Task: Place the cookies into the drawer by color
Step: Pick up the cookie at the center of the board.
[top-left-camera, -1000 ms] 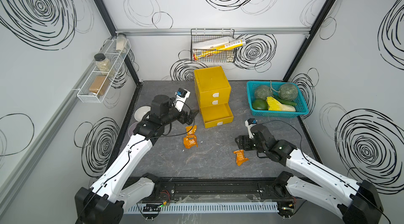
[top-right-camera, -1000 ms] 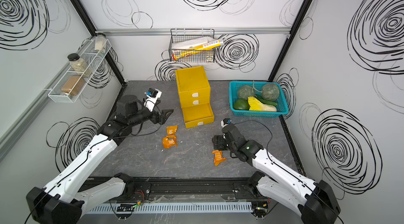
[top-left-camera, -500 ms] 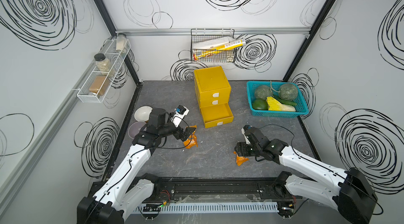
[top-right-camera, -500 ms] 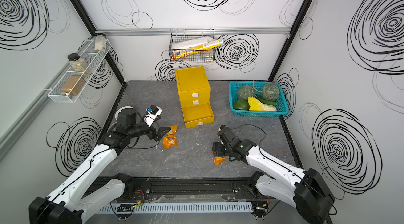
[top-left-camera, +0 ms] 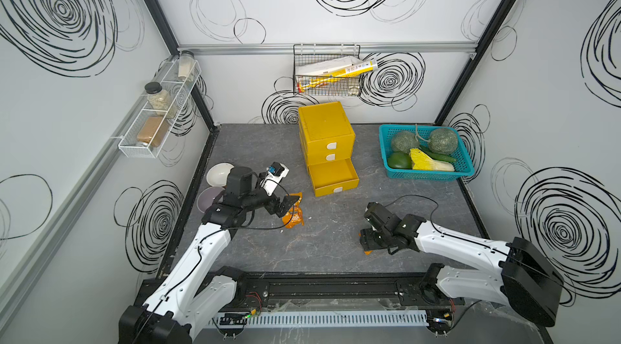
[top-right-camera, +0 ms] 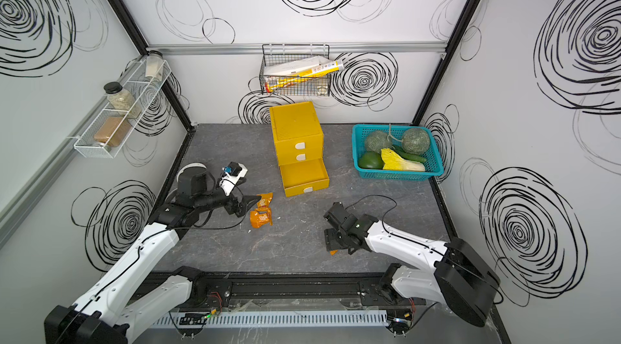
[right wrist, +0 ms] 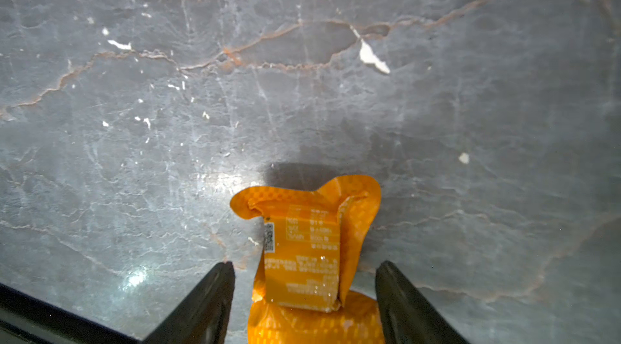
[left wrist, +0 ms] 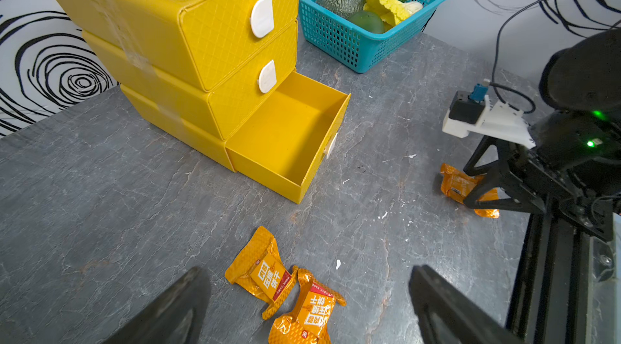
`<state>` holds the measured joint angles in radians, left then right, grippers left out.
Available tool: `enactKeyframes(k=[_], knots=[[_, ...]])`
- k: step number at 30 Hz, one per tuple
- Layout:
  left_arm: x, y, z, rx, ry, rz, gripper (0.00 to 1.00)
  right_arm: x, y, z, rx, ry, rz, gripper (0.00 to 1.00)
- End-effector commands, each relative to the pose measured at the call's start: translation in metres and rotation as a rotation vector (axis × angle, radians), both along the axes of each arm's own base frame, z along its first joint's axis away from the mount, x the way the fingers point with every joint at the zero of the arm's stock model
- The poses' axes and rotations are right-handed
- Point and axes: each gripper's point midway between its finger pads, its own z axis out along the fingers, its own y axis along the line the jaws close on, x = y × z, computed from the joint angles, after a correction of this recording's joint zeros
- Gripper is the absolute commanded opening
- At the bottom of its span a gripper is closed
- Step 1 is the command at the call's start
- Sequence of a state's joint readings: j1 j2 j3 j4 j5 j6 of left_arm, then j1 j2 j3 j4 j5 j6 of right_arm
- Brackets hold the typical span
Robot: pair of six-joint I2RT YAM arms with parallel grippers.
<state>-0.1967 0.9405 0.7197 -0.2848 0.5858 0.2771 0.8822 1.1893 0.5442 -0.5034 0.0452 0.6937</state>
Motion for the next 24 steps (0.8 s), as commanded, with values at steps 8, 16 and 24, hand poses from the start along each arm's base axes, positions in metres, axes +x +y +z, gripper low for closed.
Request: enactKeyframes(k=[8,16,24], knots=[[-0.003,-0.005,0.013,-0.032,-0.045,-0.035,0.99,-0.001,-0.008,-0.014,-0.093,0.016,-0.028,0.63],[-0.006,-0.005,0.016,-0.035,-0.052,-0.038,0.99,0.003,-0.006,-0.014,-0.107,0.011,-0.031,0.47],[-0.011,-0.008,0.015,-0.033,-0.059,-0.063,0.99,0.017,0.002,-0.002,-0.122,-0.032,-0.006,0.36]])
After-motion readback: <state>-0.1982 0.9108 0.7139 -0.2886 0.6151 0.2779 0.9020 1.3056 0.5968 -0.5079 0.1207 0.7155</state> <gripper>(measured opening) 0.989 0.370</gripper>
